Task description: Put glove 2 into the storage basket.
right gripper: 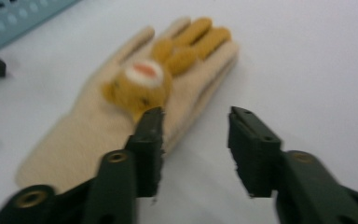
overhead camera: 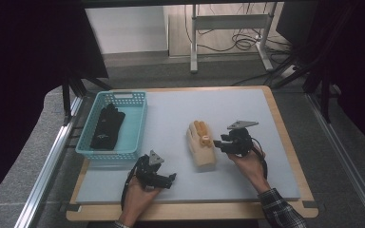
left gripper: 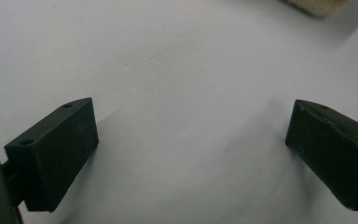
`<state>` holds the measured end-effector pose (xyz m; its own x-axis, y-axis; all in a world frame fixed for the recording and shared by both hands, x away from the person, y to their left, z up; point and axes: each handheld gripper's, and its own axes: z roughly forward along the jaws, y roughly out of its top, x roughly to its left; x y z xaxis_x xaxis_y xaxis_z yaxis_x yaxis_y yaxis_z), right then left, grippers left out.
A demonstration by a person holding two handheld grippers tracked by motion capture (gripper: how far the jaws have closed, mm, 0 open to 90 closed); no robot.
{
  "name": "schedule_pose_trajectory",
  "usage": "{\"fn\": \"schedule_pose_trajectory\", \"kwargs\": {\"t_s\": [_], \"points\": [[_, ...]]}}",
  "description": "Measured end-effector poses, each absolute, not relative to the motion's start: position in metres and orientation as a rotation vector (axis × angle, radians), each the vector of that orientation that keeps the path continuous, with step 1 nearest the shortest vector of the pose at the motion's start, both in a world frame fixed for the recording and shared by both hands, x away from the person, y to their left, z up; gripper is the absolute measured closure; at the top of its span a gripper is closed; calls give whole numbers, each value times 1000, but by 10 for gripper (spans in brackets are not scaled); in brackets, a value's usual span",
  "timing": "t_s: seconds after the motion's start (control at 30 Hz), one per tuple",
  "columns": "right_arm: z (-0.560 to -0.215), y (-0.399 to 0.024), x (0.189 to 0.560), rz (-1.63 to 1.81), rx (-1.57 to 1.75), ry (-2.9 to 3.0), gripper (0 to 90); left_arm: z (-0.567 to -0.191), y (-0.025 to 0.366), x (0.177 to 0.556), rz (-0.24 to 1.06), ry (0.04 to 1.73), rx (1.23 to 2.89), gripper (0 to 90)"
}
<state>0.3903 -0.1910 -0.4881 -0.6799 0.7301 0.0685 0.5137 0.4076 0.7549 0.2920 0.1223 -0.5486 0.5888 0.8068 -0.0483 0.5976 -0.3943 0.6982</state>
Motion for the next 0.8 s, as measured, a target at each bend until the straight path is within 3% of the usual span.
{"fn": "schedule_pose_trajectory", "kwargs": {"t_s": [0.2,0.27,0.8], "points": [[-501,-202,380,1104,1021,2440,842,-549,122,292,392,1110,2130,27],[-506,-202,376,1107,1005,2463,883,-549,122,292,392,1110,2131,27],[-524,-176,358,1106,889,2563,884,-549,122,292,393,1109,2131,28]]}}
